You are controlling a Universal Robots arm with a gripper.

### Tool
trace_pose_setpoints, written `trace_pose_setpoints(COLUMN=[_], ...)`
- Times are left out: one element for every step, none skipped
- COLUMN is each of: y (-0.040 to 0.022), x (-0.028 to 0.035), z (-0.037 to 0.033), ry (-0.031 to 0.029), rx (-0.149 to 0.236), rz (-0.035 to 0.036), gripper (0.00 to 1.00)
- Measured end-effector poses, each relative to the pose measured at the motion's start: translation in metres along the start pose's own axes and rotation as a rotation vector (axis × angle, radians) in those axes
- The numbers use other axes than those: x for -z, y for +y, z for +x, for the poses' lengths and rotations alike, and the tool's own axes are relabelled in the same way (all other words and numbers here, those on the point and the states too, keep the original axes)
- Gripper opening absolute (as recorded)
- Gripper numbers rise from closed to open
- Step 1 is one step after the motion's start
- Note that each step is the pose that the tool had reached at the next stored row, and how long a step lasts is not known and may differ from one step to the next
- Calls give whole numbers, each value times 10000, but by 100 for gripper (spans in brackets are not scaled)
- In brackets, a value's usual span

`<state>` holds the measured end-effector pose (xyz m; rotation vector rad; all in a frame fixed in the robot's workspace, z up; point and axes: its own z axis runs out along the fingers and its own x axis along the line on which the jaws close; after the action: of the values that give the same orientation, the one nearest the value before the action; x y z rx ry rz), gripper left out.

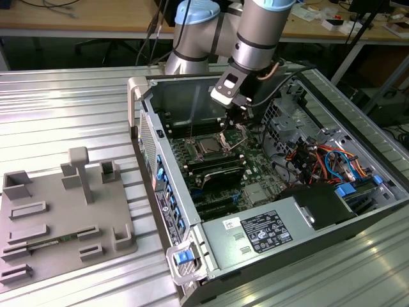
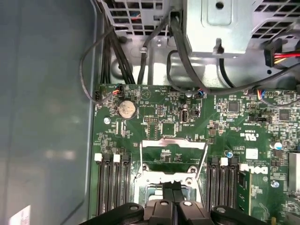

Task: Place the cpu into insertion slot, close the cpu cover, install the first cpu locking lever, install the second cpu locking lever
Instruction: 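Close the cpu cover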

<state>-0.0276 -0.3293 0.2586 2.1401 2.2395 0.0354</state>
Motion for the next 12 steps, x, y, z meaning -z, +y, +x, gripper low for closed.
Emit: trace_pose_setpoints(y=[6, 20, 39, 74, 102, 141, 163, 169, 173, 175, 178, 183], x=[18, 19, 18, 17, 16, 14, 13, 13, 14, 37, 50, 63], z=[-1, -1, -2, -3, -5, -7, -8, -8, -8, -8, -9, -9], ry=[0, 1, 2, 0, 0, 0, -1, 0, -1, -1, 0, 0], rx=[1, -1, -1, 0, 1, -1, -1, 0, 0, -3, -2, 0], rz=[0, 0, 0, 0, 1, 1, 0, 1, 1, 0, 0, 0], gripper=[11, 11, 11, 11, 11, 11, 11, 11, 11, 11, 11, 11])
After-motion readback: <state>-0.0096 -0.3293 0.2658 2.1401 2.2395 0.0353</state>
